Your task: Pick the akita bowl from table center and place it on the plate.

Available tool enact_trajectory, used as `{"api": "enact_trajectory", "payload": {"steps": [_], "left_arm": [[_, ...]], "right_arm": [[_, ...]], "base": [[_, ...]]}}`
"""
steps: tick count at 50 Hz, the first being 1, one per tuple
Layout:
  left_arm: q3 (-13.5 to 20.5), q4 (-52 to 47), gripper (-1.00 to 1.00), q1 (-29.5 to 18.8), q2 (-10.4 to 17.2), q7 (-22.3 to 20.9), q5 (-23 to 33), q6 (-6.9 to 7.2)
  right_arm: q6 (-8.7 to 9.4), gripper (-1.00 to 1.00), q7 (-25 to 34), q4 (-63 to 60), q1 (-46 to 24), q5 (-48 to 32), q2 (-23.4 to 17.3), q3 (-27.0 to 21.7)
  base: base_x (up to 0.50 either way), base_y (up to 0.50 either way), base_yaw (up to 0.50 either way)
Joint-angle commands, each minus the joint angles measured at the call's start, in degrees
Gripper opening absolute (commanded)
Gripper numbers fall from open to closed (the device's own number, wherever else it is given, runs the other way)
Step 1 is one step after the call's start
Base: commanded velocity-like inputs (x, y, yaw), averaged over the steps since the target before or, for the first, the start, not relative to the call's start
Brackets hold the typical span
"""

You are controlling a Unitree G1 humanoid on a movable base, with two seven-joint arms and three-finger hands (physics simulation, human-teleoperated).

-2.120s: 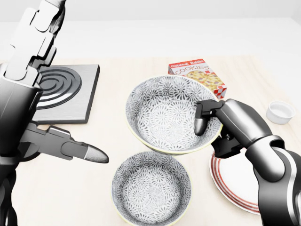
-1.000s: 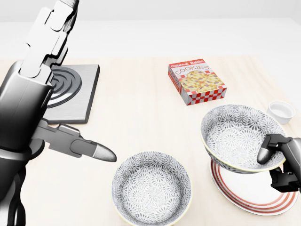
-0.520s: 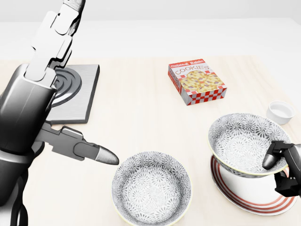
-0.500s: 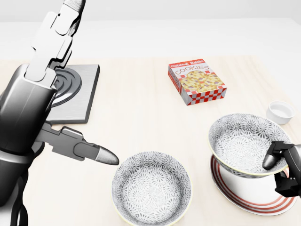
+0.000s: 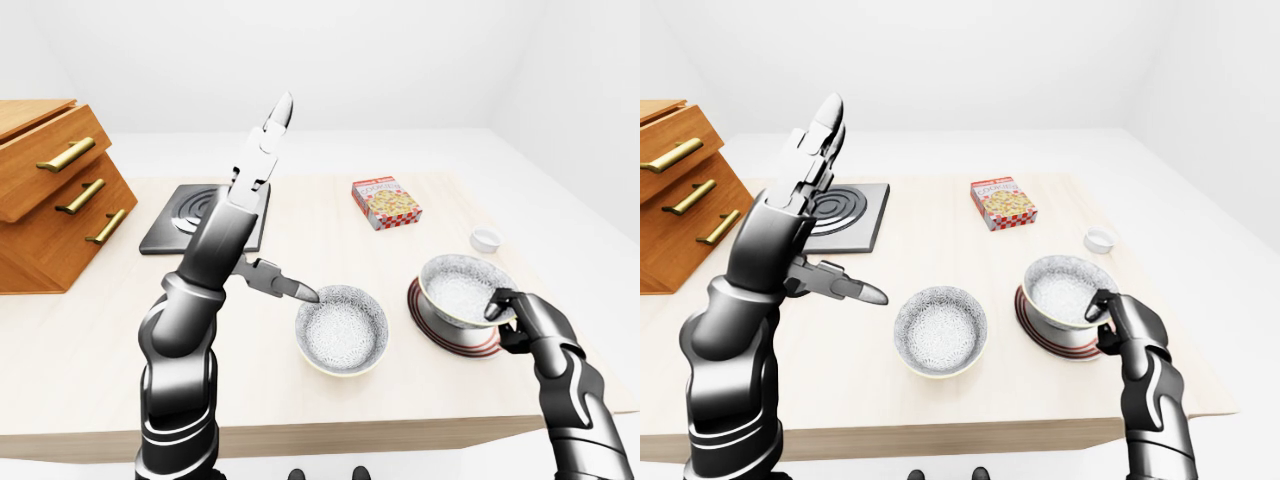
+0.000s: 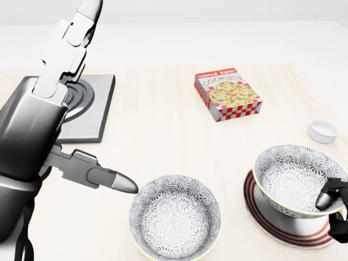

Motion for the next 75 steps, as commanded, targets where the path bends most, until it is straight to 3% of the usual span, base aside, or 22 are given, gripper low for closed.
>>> {"api": "enact_trajectory", "payload": {"steps": [1, 13, 14, 15, 17, 18, 34, 41, 42, 46, 55, 59, 68, 75], "left_arm": [[-0.02, 0.17, 1.0, 0.08, -0.05, -0.11, 0.13, 0.0], [0.21, 0.4, 1.0, 0.04, 0.05, -0.13, -0.01, 0.0], [0.15, 0.38, 1.0, 0.13, 0.05, -0.12, 0.01, 0.0], [0.09, 0.36, 1.0, 0.17, 0.03, -0.13, 0.03, 0.0], [0.09, 0.33, 1.0, 0.11, 0.04, -0.16, 0.06, 0.0], [0.18, 0.38, 1.0, 0.0, 0.04, -0.14, 0.04, 0.0], [0.21, 0.43, 1.0, -0.18, 0.06, -0.02, 0.03, 0.0], [0.29, 0.31, 1.0, -0.11, 0.06, 0.21, -0.07, 0.0], [0.32, 0.18, 1.0, -0.1, 0.1, 0.2, -0.06, 0.0], [0.53, -0.15, 1.0, -0.11, 0.19, 0.19, -0.19, 0.0], [0.99, -0.61, 1.0, -0.24, 0.45, 0.37, -0.82, 0.0], [1.72, -0.21, 1.0, -0.77, 0.61, 1.03, -1.55, 0.0], [1.7, -0.18, 1.0, -1.38, 1.05, 1.84, -2.36, 0.0], [1.73, -0.41, 1.0, -1.23, 1.07, 2.16, -2.71, 0.0]], "right_arm": [[0.0, -1.0, -2.99, 0.35, 1.68, 7.1, 0.19, -1.56], [0.0, -1.0, -1.95, -1.11, 2.62, 6.35, 0.82, -1.98], [0.0, -0.85, -1.99, -1.04, 2.47, 6.21, 0.84, -1.88], [0.0, -0.2, -1.94, -1.02, 2.27, 6.08, 0.86, -1.76], [0.0, 0.11, -1.88, -1.07, 2.35, 6.01, 0.87, -1.73], [0.0, 1.0, -1.88, -0.95, 2.07, 5.85, 0.94, -1.53], [0.0, 1.0, 0.71, -5.9, 4.62, 4.49, 1.32, -3.05], [0.0, 1.0, 16.36, -27.95, 7.63, 4.98, 6.56, -6.63], [0.0, 1.0, 21.02, -34.31, 6.94, 6.09, 6.91, -7.71], [0.0, 1.0, 29.94, -45.15, 4.81, 8.74, 6.76, -10.58], [0.0, 1.0, 29.94, -54.55, 0.55, 17.66, 7.53, -9.23], [0.0, 1.0, 29.93, -57.53, -2.97, 25.27, 8.23, -8.45], [0.0, 1.0, 17.36, -53.67, -4.46, 35.46, 10.35, -0.73], [0.0, 1.0, 15.35, -53.13, -3.67, 38.27, 10.47, 2.32]], "base": [[0.0, 0.0, 0.0], [0.0, 0.0, 0.0], [0.0, 0.0, 0.0], [0.0, 0.0, 0.0], [0.0, 0.0, 0.0], [0.0, 0.0, 0.0], [0.0, 0.0, 0.0], [0.0, 0.0, 0.0], [0.0, 0.0, 0.0], [0.0, 0.0, 0.0], [0.0, 0.0, 0.0], [0.0, 0.0, 0.0], [0.0, 0.0, 0.0], [0.0, 0.0, 0.0]]}}
